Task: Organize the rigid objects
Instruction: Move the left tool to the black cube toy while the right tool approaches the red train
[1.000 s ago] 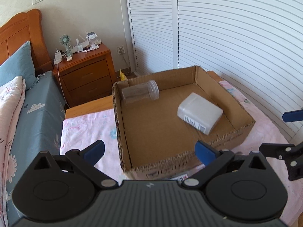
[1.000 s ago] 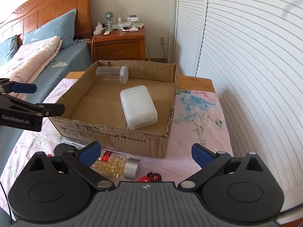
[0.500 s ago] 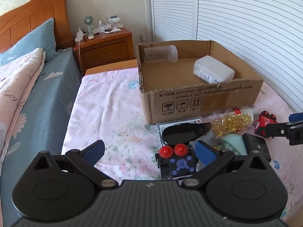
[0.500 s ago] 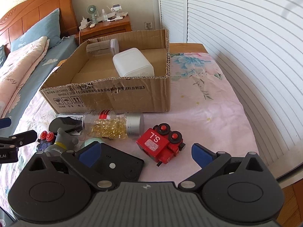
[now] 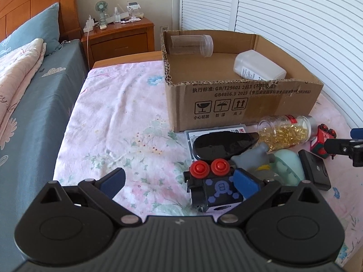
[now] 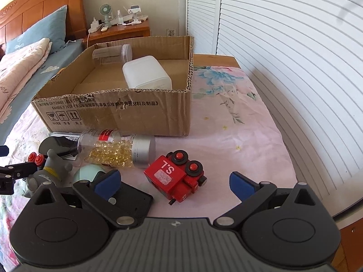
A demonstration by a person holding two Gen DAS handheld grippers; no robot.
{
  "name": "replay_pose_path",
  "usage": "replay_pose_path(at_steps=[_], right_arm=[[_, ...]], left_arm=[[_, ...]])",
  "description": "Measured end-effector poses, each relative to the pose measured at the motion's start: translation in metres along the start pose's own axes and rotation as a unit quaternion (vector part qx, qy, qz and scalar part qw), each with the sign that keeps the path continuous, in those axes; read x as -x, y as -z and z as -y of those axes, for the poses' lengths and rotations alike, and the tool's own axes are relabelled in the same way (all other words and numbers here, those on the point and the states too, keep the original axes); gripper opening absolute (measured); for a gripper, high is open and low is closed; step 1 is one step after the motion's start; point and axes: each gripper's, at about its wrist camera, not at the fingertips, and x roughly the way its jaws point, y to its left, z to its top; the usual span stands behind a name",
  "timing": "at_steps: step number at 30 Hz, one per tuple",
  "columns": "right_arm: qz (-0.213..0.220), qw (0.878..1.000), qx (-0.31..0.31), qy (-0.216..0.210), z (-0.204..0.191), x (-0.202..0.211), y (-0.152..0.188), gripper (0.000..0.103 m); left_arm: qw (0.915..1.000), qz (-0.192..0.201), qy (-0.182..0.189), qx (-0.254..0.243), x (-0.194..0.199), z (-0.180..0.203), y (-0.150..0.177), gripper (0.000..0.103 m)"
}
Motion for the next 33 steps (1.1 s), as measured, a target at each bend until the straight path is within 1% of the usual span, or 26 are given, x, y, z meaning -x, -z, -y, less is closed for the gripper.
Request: replay_pose_path(at_steps=[3,6,8,10,12,14,17,18,20,25,27,30,33], right_arm=[[-0.001,1.000,0.012,-0.004,0.002,-0.003,-0.002,0.103],[0.001,0.999,0.034,0.006,0.005,-0.011,-0.005,0.103],[-0.013,0.999,0.045,0.016,0.008,-0.020,-0.006,0.103],[-0.029,0.997,0.065,0.010,0.009,-0.028,-0.005,0.103],[-0.028,0.997,0.074,-0.002,0.012,-0.032,-0.003,0.103],[-0.033,0.996,0.077,0.012,0.016,-0.037,-0.005,0.103],[-0.036,0.997,0.067,0.028,0.026,-0.045,-0.009,0.103],[-0.043,0.997,0.062,0.023,0.030,-0.049,-0.009,0.103],[-0.041,0.998,0.048,0.005,0.037,-0.050,-0.008,0.103],[-0.018,0.999,0.045,0.005,0.037,-0.047,0.000,0.103],[-0.016,0.999,0.041,0.008,0.036,-0.046,0.001,0.103],[-0.014,0.999,0.035,0.013,0.035,-0.046,0.001,0.103],[-0.009,0.999,0.035,0.014,0.034,-0.045,0.003,0.103]], left_arm=[[0.9998,0.003,0.018,0.007,-0.002,-0.002,-0.001,0.101],[0.9996,-0.007,0.022,0.014,-0.005,-0.005,-0.002,0.101],[0.9995,-0.012,0.025,0.017,-0.005,-0.006,-0.002,0.101],[0.9994,-0.015,0.025,0.019,-0.005,-0.007,-0.001,0.101],[0.9992,-0.016,0.029,0.021,-0.006,-0.009,-0.001,0.101],[0.9991,-0.017,0.030,0.025,-0.007,-0.009,-0.001,0.101],[0.9991,-0.017,0.030,0.026,-0.006,-0.008,-0.001,0.101],[0.9991,-0.017,0.030,0.025,-0.006,-0.008,-0.001,0.101],[0.9992,-0.015,0.031,0.023,-0.005,-0.007,-0.001,0.101],[0.9987,-0.011,0.047,0.015,-0.001,-0.004,-0.001,0.101],[0.9988,-0.012,0.046,0.011,-0.002,-0.003,-0.001,0.101],[0.9994,-0.022,0.028,-0.004,-0.009,-0.002,0.002,0.103],[0.9993,-0.024,0.028,-0.004,-0.009,-0.007,0.003,0.102]])
